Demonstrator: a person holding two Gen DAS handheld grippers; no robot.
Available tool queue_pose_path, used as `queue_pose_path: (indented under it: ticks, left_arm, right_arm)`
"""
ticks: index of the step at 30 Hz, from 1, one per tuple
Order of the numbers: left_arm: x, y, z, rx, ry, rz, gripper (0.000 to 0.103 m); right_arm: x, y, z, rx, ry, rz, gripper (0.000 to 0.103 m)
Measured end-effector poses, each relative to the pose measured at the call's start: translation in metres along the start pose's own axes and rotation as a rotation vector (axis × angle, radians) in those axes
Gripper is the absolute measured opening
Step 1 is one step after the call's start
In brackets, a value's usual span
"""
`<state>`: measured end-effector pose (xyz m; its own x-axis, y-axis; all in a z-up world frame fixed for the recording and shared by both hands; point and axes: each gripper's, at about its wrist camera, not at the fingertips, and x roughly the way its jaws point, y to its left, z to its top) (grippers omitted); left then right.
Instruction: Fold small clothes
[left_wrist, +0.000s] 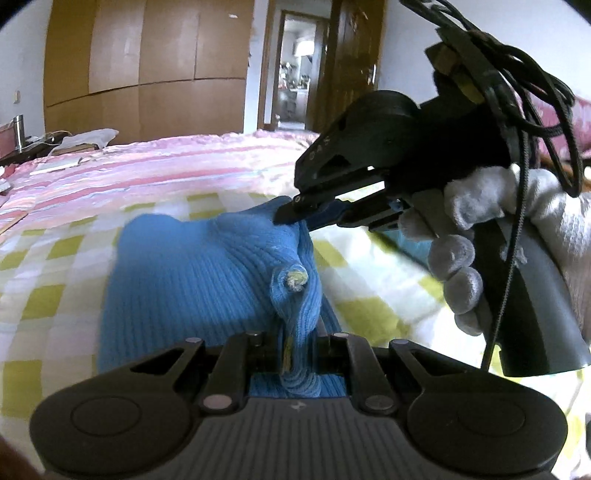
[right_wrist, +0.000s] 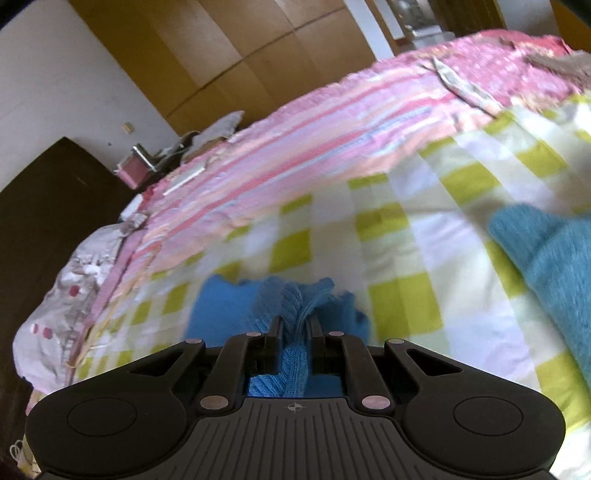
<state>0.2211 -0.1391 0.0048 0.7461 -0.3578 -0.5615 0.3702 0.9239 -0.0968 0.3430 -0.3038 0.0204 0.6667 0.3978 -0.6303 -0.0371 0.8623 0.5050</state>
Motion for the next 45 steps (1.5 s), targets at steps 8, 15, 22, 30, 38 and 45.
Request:
queue_pose_path:
  ticks: [8,15,22,30,38,45]
  left_arm:
    - [0.007,-0.011,-0.005,0.036,0.014,0.008,0.019]
    - [0.016,-0.014,-0.005,0.062,0.029,0.006,0.019]
    - [0.020,-0.025,-0.008,0.115,0.060,0.008,0.020]
    - [0.018,-0.025,-0.004,0.115,0.080,0.027,0.020]
    - [0.017,-0.030,-0.003,0.130,0.093,0.042,0.021]
    - [0.020,-0.034,-0.003,0.147,0.095,0.053,0.021]
  right_arm:
    - [0.011,-0.020,-0.013,0.022,0.013,-0.015,0.011]
    - [0.016,-0.022,-0.019,-0.005,0.015,-0.042,0.011]
    - [0.016,-0.018,-0.023,-0.067,0.020,-0.091,0.016]
    - [0.004,-0.012,-0.023,-0.106,0.012,-0.126,0.018]
    - [-0.010,-0.011,-0.024,-0.130,0.004,-0.156,0.018]
    - [-0.018,-0.012,-0.025,-0.139,-0.014,-0.171,0.018]
